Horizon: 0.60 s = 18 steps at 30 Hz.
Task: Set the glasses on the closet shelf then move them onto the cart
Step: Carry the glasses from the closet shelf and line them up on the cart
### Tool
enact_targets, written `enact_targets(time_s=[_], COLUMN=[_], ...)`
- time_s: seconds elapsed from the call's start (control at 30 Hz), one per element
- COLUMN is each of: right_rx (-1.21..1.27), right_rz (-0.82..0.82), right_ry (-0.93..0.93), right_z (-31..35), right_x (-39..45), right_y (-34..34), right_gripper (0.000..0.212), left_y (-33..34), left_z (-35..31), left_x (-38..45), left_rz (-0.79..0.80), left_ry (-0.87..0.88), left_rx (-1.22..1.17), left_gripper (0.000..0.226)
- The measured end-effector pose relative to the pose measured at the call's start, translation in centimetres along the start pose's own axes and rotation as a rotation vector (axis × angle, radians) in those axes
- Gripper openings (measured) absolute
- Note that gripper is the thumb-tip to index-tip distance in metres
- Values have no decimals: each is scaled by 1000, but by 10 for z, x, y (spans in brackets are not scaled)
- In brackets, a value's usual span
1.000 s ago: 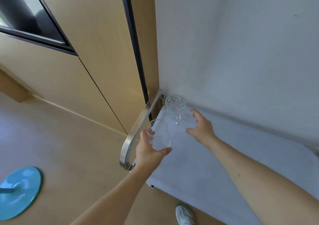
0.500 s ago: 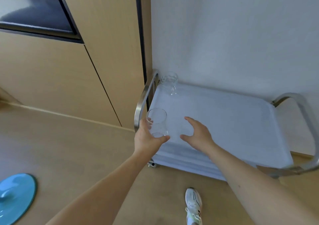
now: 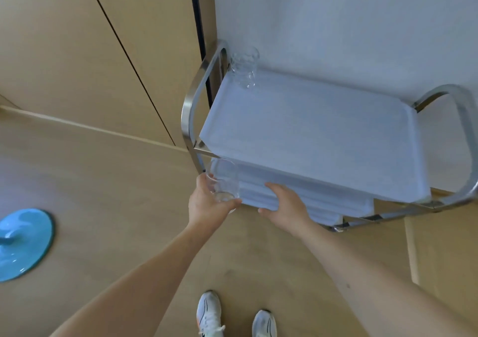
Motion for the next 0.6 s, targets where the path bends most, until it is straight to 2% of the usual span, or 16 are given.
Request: enact_targets(time_s=[0.37, 0.6], right_rx=[-120, -183], right_rz=[46, -28], right_ry=[-20, -33], right_z=[-79, -122], right_x=[53, 108], right_y=[48, 86], right_gripper=[78, 78], left_y=[82, 135], left_z=[57, 101], left_x=[25, 78], left_rz=[38, 55], left_ry=[-61, 39], left_rx=[14, 34], left_gripper=[65, 75])
Point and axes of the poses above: each hand's wrist, its own x-axis towards the middle knuckle, its own y-axis out of the palm, z = x × y, the point moved 4 cm from there along x, towards the middle knuckle, and after that the axes turned 5 degrees about -z, right-handed, at the moved point
